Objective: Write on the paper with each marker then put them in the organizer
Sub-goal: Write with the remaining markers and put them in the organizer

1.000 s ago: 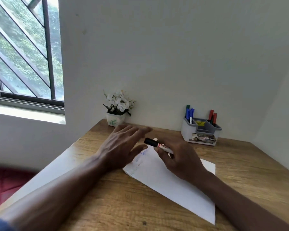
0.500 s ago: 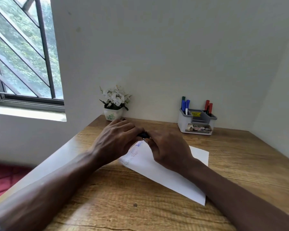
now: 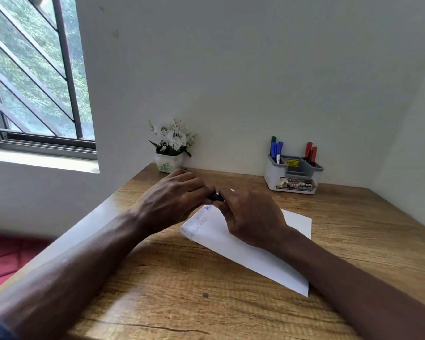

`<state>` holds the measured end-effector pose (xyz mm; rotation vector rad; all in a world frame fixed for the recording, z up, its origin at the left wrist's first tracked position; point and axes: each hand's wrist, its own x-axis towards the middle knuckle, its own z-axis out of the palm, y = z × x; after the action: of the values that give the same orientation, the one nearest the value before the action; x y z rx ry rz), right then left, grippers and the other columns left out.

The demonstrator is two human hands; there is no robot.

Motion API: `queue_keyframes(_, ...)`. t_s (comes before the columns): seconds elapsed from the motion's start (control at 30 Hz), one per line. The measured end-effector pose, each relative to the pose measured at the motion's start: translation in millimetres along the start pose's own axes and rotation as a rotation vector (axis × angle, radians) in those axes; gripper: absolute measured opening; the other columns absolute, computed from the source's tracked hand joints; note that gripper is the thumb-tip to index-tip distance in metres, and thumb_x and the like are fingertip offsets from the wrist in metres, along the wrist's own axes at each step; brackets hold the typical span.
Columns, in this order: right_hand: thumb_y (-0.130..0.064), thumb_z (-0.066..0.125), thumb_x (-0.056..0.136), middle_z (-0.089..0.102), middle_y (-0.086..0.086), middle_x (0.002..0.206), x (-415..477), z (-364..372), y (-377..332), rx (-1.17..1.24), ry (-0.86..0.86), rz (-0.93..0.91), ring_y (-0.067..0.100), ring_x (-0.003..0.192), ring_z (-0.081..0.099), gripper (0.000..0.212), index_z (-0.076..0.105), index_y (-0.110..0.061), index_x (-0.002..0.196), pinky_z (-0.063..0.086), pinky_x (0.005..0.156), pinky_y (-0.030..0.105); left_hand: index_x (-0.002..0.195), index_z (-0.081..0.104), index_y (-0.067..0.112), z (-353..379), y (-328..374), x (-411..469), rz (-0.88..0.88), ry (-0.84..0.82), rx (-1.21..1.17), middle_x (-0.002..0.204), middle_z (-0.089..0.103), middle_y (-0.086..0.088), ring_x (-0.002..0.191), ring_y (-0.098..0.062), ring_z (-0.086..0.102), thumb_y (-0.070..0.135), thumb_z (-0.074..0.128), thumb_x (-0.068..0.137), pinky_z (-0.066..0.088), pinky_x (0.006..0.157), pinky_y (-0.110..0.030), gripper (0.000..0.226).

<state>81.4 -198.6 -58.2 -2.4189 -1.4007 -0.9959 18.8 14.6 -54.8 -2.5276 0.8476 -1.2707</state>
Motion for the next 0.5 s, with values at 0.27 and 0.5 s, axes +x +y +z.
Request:
queue_keyframes(0.27,-0.044,0.049,0.098,0.068,0.004,0.065,1,0,1,-0.049,0.008,-0.023,0.025,0.048,0.057,0.030,0.063,-0.019,0.093,0.013,0.045,0.025,0.119,0.066,0.009,1,-2,-2,0.006,-0.058,-0.054,0.098,0.070,-0.008,0.087,-0.027,0.066,0.033,0.044,0.109,0.055,0.075,-0.044,0.034)
queue_keyframes(0.5,-0.063,0.029,0.099,0.068,-0.002,0.067,-2,1,19,0.042,-0.001,0.071,0.013,0.051,0.048,0.058,0.069,-0.023,0.093,0.019,0.043,0.022,0.115,0.072,0.006,-7,-21,-10,-0.147,0.059,-0.135,0.097,0.073,-0.005,0.080,-0.020,0.066,0.031,0.056,0.103,0.057,0.066,-0.039,0.032)
